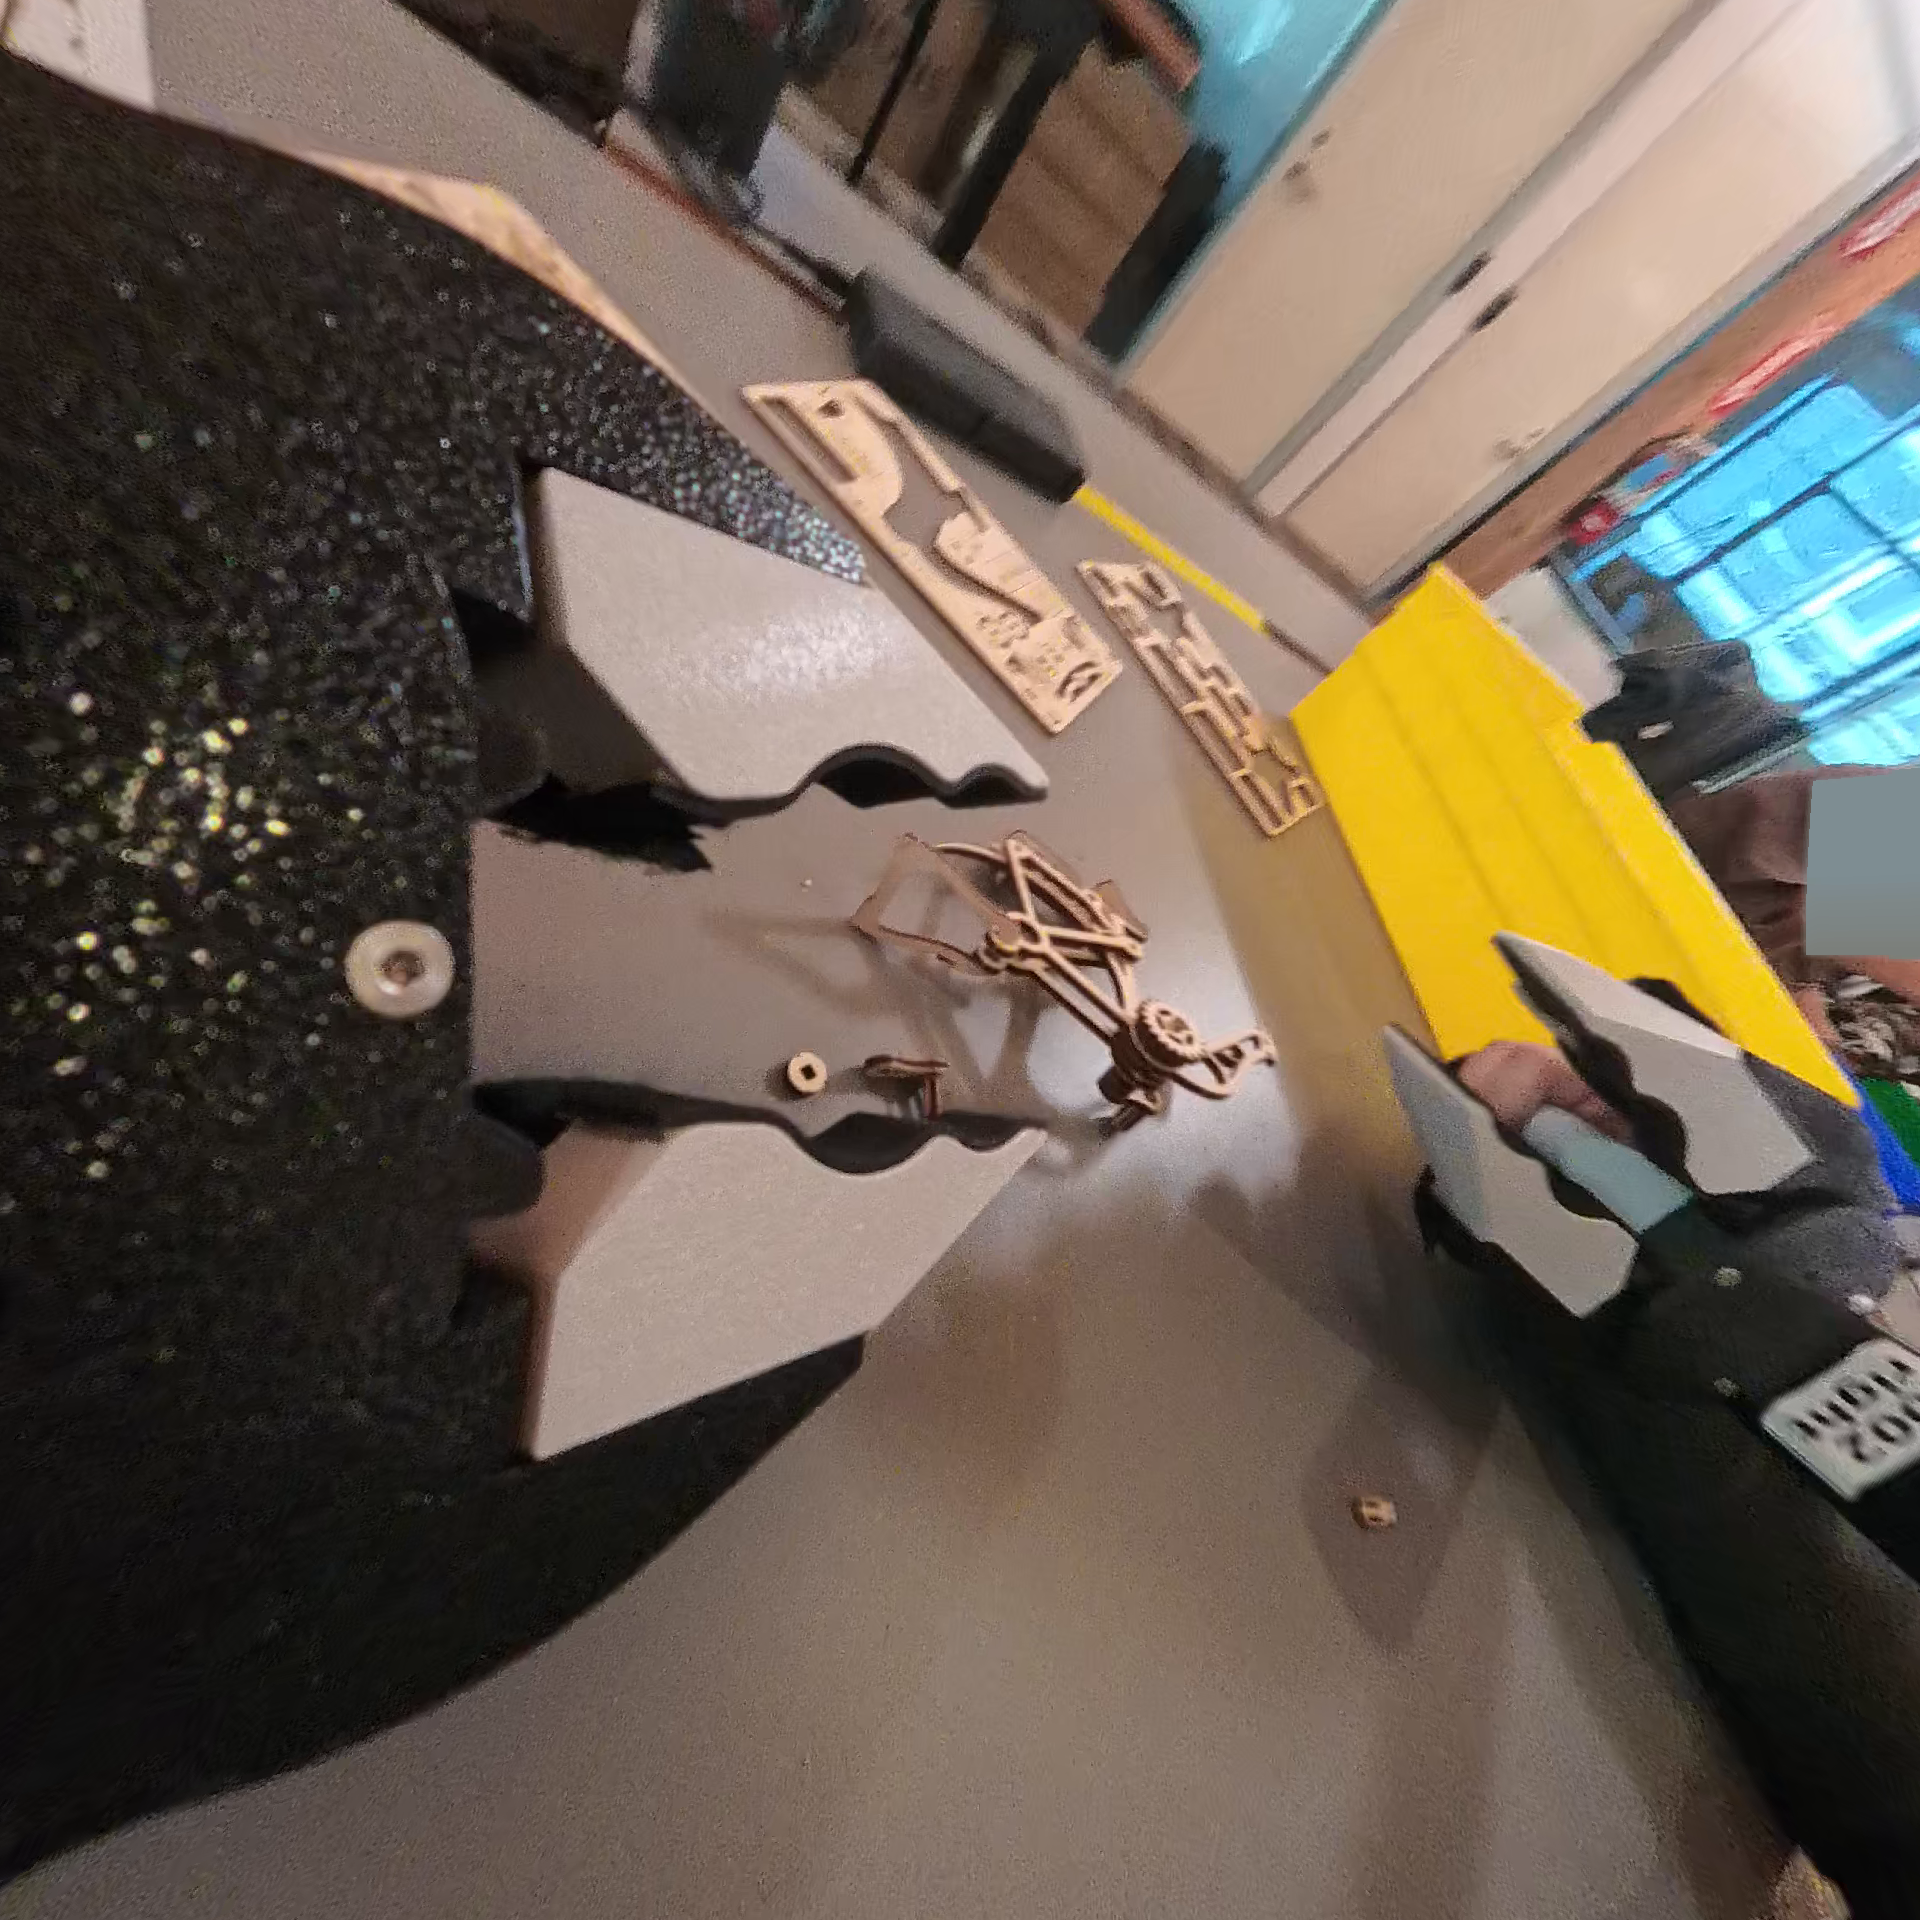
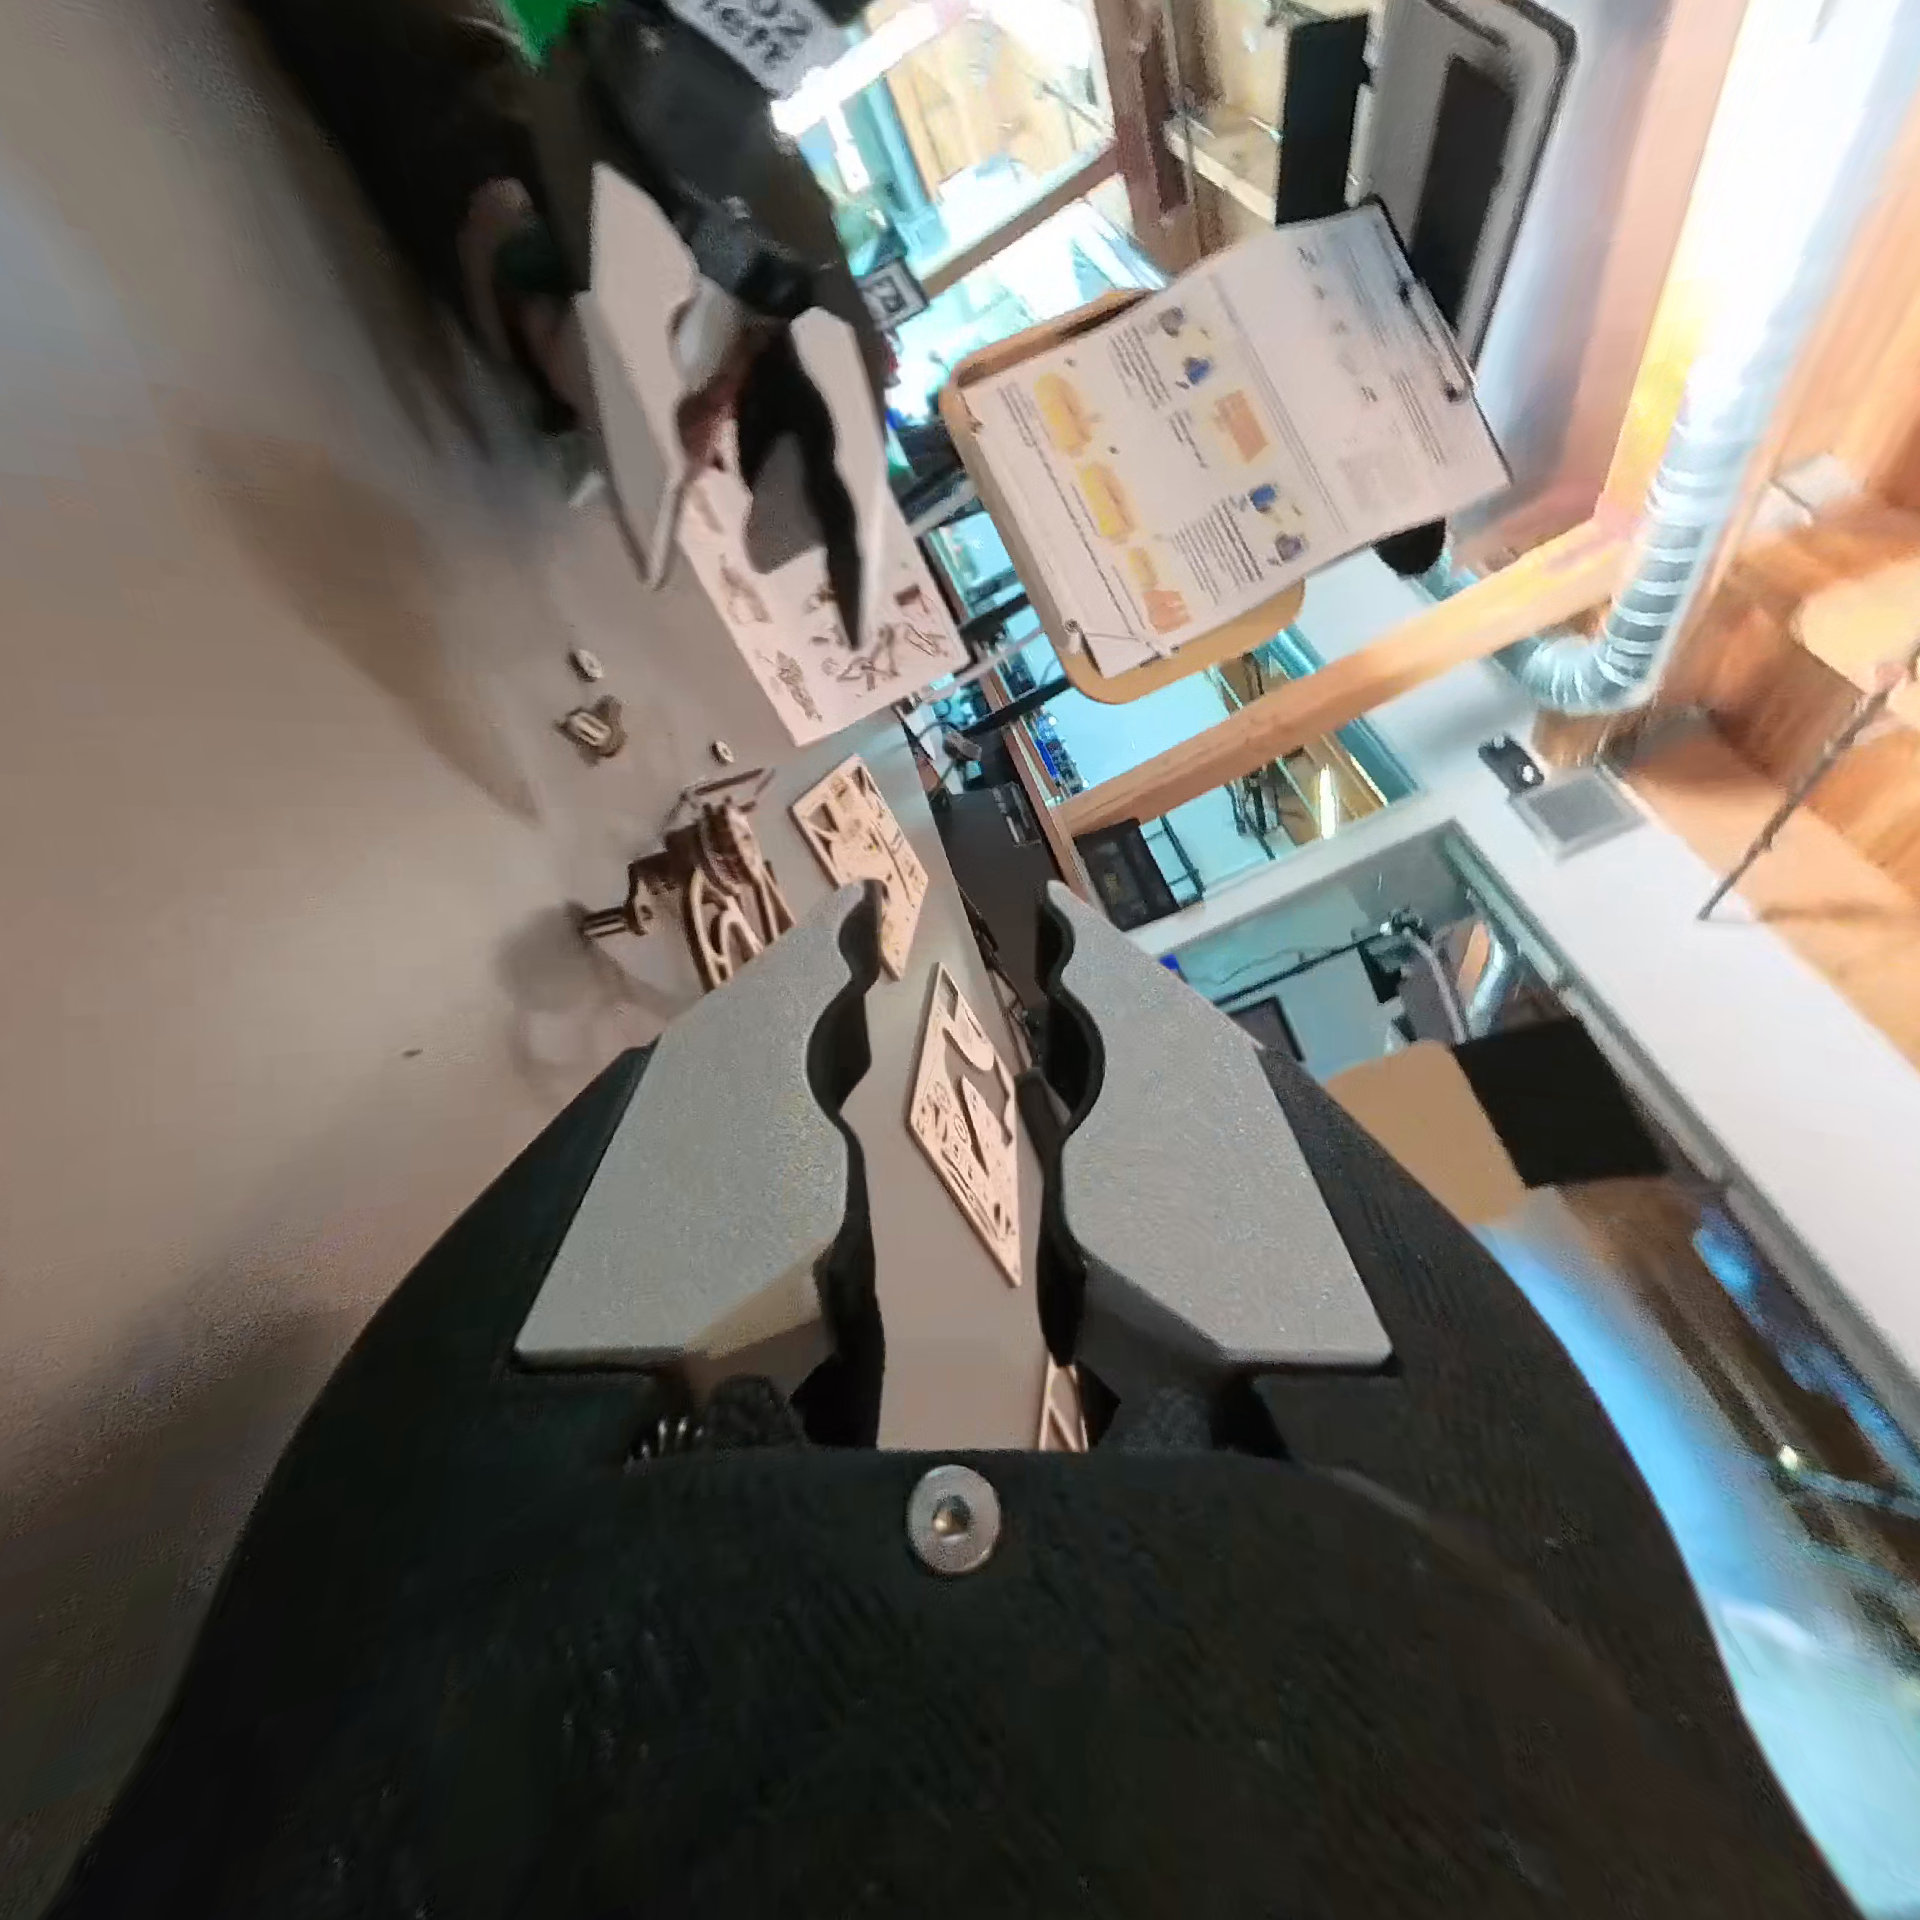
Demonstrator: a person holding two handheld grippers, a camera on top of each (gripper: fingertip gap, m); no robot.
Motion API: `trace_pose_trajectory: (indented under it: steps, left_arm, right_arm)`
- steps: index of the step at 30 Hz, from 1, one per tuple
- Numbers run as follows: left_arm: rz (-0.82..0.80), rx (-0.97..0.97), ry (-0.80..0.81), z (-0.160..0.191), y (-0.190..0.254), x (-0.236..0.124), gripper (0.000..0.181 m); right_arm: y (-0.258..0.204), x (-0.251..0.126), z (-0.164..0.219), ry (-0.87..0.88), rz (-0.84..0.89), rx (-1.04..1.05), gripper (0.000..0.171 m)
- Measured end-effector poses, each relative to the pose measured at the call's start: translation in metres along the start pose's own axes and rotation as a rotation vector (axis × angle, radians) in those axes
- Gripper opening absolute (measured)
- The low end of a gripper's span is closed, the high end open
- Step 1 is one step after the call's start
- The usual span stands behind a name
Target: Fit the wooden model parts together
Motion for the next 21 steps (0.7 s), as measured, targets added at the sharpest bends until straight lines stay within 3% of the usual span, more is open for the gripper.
trace_pose_trajectory:
  steps: [6,17,21]
  left_arm:
    - [0.113,-0.077,-0.128,0.014,0.011,0.006,0.030]
    - [0.179,-0.221,-0.294,0.032,0.010,0.014,0.027]
    - [0.207,-0.287,-0.276,0.033,0.010,0.011,0.021]
  right_arm:
    - [0.021,0.000,0.020,-0.094,0.098,0.126,0.023]
    - [0.040,0.003,0.039,-0.165,0.194,0.251,0.020]
    - [0.043,0.006,0.049,-0.210,0.219,0.235,0.020]
Point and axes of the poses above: each gripper's, where its closed fingertips meet, x out along the fingers, z out of its underside, y = z × x across the jaws, the point moved 3 cm from there along -x, back along the fingers, and after that the axes turned 7 degrees about z, right-handed, at the moved point
